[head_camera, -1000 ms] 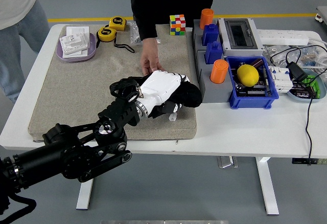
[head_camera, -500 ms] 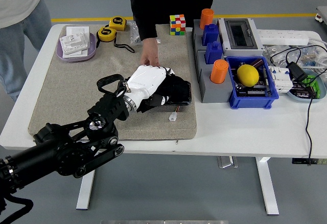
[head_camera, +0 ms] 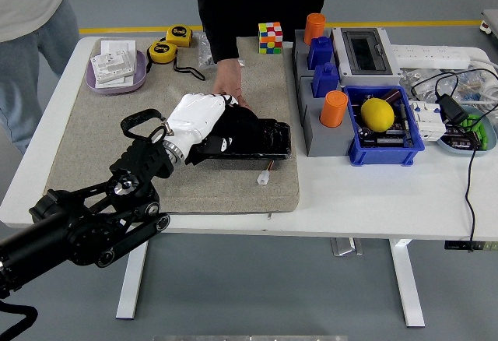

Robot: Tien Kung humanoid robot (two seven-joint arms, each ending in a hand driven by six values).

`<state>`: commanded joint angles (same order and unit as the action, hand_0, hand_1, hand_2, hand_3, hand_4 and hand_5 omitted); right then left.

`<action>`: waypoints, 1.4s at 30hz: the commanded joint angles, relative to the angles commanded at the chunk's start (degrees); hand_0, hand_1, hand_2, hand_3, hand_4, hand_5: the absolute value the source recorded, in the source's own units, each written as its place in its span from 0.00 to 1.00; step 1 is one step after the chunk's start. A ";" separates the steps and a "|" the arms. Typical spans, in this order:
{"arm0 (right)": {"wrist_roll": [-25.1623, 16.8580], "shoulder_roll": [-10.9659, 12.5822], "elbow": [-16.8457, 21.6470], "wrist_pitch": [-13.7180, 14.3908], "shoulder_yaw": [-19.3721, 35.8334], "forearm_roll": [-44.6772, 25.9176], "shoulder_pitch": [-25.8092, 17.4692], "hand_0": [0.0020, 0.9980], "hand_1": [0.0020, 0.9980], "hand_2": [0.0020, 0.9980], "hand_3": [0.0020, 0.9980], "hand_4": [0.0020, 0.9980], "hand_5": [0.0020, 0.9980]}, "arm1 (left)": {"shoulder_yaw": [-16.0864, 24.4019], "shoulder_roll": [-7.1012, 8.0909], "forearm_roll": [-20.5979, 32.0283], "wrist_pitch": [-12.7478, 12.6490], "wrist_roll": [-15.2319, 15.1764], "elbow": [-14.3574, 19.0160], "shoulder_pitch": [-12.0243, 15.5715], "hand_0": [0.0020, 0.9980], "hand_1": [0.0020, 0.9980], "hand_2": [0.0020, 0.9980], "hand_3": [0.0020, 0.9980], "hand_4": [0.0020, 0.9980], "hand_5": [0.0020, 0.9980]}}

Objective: Pick the rag up,wipe the panel,place it on the desk

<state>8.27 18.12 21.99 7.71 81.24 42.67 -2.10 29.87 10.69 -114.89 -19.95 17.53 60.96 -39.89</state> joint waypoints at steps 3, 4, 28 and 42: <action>0.05 -0.06 -0.06 0.02 0.27 0.07 -0.09 0.69 0.47 0.65 0.62 1.00 0.69 | 0.84 0.81 -0.30 0.05 -0.01 -0.16 0.67 0.23 0.15 0.42 0.27 0.14 0.00; 0.08 -0.08 -0.09 0.00 0.35 0.07 -0.13 0.69 0.47 0.65 0.62 1.00 0.69 | 1.06 1.03 -0.35 0.05 -0.02 -0.18 0.84 0.23 0.15 0.42 0.27 0.14 0.00; 0.47 0.10 -0.54 -0.56 2.69 0.69 -0.53 0.69 0.47 0.65 0.62 1.00 0.69 | 5.21 5.87 -3.23 0.00 0.10 0.55 3.24 0.23 0.15 0.42 0.26 0.12 0.00; 0.39 0.05 -0.39 -0.53 2.47 0.51 -0.72 0.69 0.47 0.65 0.62 1.00 0.69 | 5.66 6.86 -3.54 0.14 0.10 0.43 4.49 0.23 0.14 0.42 0.26 0.11 0.00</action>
<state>8.66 18.17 21.60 7.18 83.72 43.18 -2.82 35.53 17.55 -118.44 -19.81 17.63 61.39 -35.41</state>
